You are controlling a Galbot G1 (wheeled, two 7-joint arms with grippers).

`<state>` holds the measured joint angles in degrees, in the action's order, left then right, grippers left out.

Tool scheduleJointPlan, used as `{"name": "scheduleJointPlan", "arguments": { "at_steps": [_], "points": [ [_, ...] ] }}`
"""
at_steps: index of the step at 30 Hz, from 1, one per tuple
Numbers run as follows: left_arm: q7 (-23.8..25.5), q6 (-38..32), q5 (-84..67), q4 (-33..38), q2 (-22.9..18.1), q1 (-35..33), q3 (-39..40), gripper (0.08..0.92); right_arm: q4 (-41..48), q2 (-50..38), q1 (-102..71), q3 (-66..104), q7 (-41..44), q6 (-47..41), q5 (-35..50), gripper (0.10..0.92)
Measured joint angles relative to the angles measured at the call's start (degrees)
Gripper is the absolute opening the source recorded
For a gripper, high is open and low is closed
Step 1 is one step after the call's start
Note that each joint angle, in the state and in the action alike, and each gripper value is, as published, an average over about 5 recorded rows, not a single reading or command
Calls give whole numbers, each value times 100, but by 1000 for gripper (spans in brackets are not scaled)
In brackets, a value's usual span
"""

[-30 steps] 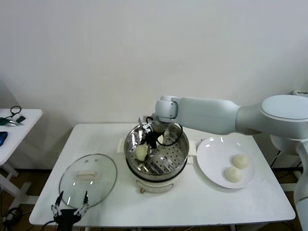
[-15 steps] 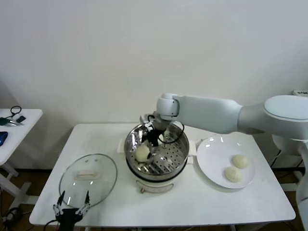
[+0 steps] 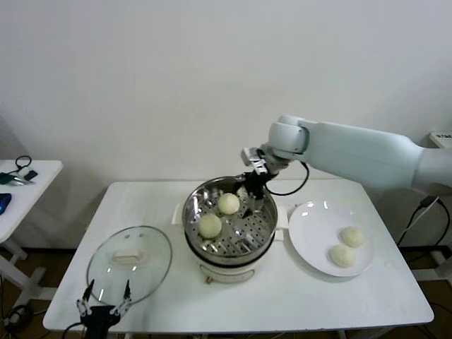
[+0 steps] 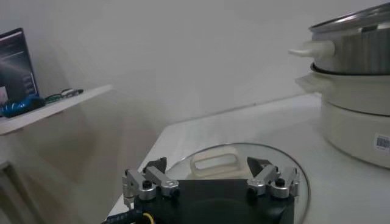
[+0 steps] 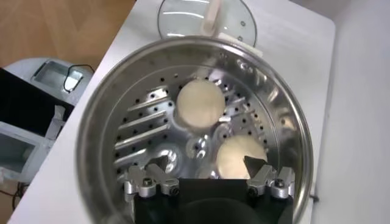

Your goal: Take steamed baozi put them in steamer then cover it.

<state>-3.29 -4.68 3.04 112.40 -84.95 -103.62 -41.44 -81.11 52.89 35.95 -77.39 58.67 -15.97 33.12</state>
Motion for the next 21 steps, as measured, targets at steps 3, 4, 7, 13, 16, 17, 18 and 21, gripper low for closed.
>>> {"name": "scheduleJointPlan", "arguments": {
  "at_steps": [3,4,7,13,16,17,18,21],
  "points": [
    [-7,-8,0,9,-2,-15,-1,823,-237,-421,-64,73,49,28,-134,823],
    [-8,-10,0,13,-2,-21,-2,823,-309,-565,-105,101,68,40,-192,823],
    [-10,-14,0,22,1,-42,-3,823,-479,-986,-285,207,127,79,-407,823],
    [-12,-18,0,30,3,-78,-3,823,-605,-1701,-800,470,272,206,-999,823],
    [-13,-18,0,38,3,-86,-9,823,-578,-1950,-1119,646,348,295,-1333,823],
    [-13,-18,0,40,3,-87,-14,823,-557,-2013,-1231,709,372,327,-1444,823],
    [-13,-18,0,41,3,-87,-20,823,-528,-2069,-1347,775,394,362,-1557,823],
    [-15,-16,0,39,2,-88,-41,823,-417,-2200,-1698,973,449,465,-1890,823]
  ]
}}
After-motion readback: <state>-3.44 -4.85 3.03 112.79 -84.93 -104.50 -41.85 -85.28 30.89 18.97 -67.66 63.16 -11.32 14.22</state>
